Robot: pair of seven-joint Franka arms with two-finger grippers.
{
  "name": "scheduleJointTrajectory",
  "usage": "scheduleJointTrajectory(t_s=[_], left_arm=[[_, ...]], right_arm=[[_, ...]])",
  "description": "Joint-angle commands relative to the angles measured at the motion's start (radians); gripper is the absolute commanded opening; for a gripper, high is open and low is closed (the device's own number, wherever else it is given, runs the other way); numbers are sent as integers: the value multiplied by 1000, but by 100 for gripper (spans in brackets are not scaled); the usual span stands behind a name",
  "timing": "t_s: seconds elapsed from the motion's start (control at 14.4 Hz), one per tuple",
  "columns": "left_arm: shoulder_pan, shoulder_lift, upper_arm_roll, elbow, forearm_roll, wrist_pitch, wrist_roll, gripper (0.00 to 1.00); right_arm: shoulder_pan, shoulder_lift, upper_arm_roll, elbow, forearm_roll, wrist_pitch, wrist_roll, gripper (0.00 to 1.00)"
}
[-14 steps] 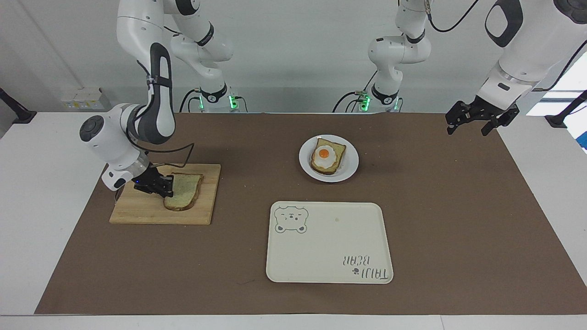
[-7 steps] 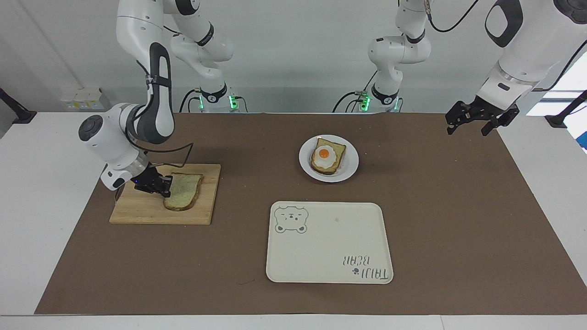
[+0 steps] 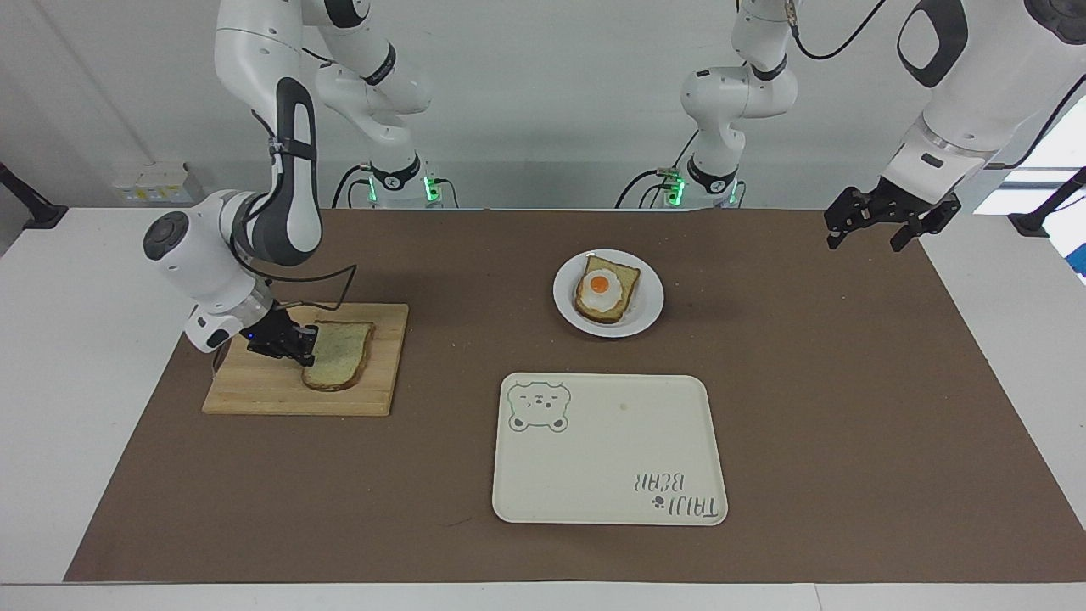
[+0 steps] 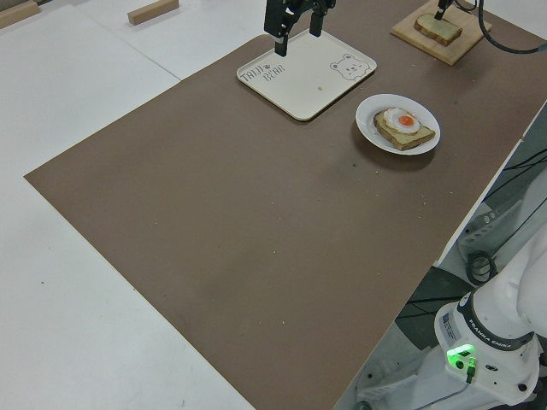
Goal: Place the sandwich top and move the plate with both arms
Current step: 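Grasp the bread slice edge with the right gripper and lift it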
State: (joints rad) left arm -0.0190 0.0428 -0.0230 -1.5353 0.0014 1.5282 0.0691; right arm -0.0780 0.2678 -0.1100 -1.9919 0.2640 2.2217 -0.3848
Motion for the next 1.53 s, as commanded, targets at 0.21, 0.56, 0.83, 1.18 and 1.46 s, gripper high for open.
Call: scheduleJointTrajectory(t_s=[0.21, 0.56, 0.83, 1.18, 1.46], left_arm=[[7, -12, -3, -6, -6, -8, -8, 100], [7, -12, -3, -6, -6, -8, -8, 100], [8, -11, -3, -6, -6, -8, -8, 100], [7, -11, -3, -6, -6, -8, -8, 100], [7, -12, -3, -6, -6, -8, -8, 100]], right_arm=[[-11, -56, 7, 73, 17, -117, -42, 0], [-20, -94, 7, 151, 75, -308, -31, 0], [-45, -101, 3, 183, 164, -450, -34, 0], [-7, -122, 16, 163, 216, -557, -28, 0], [90, -127, 16, 154, 225, -565, 61, 0]])
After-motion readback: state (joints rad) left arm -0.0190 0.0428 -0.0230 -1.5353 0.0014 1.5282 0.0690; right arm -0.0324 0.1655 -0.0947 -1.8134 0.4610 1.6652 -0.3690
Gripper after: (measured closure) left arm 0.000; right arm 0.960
